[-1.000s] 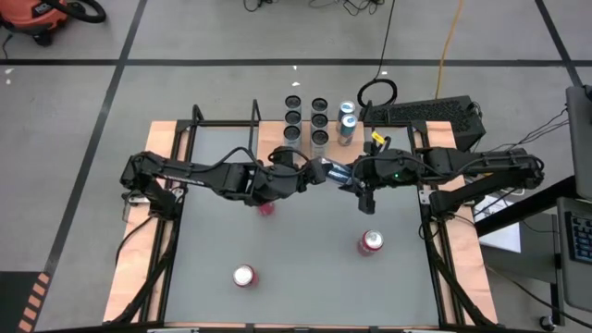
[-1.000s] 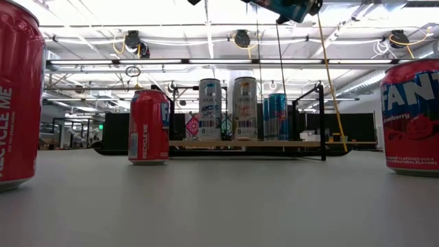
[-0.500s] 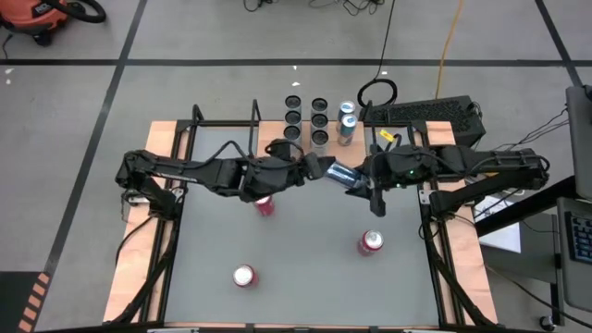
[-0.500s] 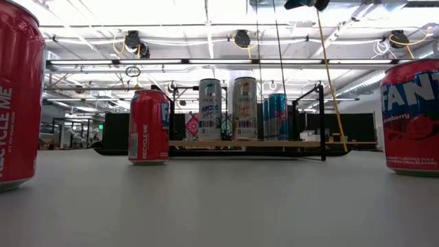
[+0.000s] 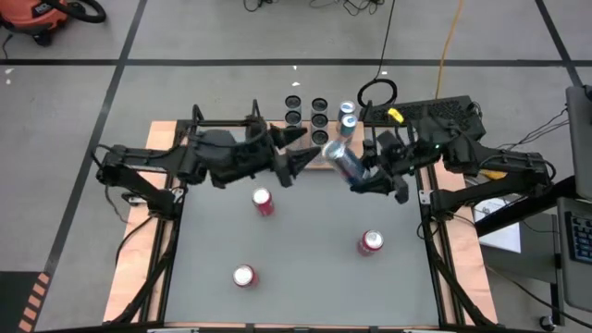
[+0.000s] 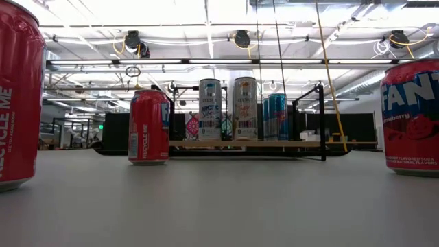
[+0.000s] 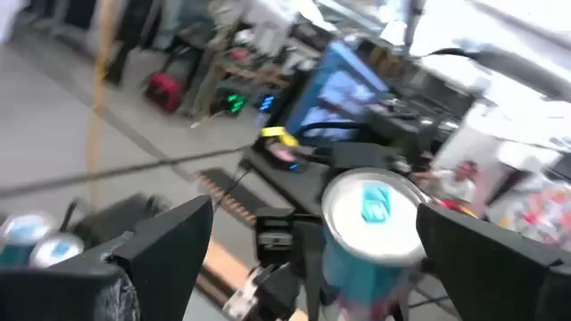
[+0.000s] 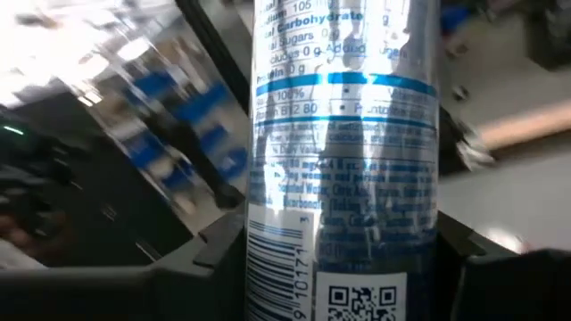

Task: Place canned beverage on shelf
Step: Put the blue soda can aligned with the other blue soda can on the shelf

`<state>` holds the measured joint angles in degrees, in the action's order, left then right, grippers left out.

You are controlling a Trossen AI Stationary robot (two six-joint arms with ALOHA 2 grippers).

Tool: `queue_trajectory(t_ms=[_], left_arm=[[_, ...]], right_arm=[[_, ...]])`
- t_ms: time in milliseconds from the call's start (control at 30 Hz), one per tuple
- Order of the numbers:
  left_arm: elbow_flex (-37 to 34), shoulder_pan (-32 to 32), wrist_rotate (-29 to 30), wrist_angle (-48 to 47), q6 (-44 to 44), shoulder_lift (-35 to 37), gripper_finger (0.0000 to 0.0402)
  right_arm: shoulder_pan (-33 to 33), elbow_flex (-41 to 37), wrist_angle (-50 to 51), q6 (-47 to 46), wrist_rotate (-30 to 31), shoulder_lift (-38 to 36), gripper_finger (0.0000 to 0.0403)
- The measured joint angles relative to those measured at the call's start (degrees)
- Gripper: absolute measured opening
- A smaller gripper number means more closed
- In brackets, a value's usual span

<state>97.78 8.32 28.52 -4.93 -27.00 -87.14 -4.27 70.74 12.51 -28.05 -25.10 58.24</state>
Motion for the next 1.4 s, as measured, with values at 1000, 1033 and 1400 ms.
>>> queue_trajectory(t_ms=[1000, 1033, 1400], left_arm=[[0.00, -1.59, -8.53, 20.22, 16.68, 0.30, 0.0396], [0.00, -1.55, -8.40, 20.48, 16.55, -0.20, 0.0396], [-0.02, -0.44, -9.49, 19.27, 12.35, -4.96, 0.0396]], right_arm=[[-6.01, 0.02, -45.79, -15.60, -7.89, 10.62, 0.0196], [-6.16, 0.02, -46.65, -16.04, -8.84, 11.34, 0.0196], [-6.65, 0.02, -50.02, -18.37, -14.23, 14.78, 0.0196]])
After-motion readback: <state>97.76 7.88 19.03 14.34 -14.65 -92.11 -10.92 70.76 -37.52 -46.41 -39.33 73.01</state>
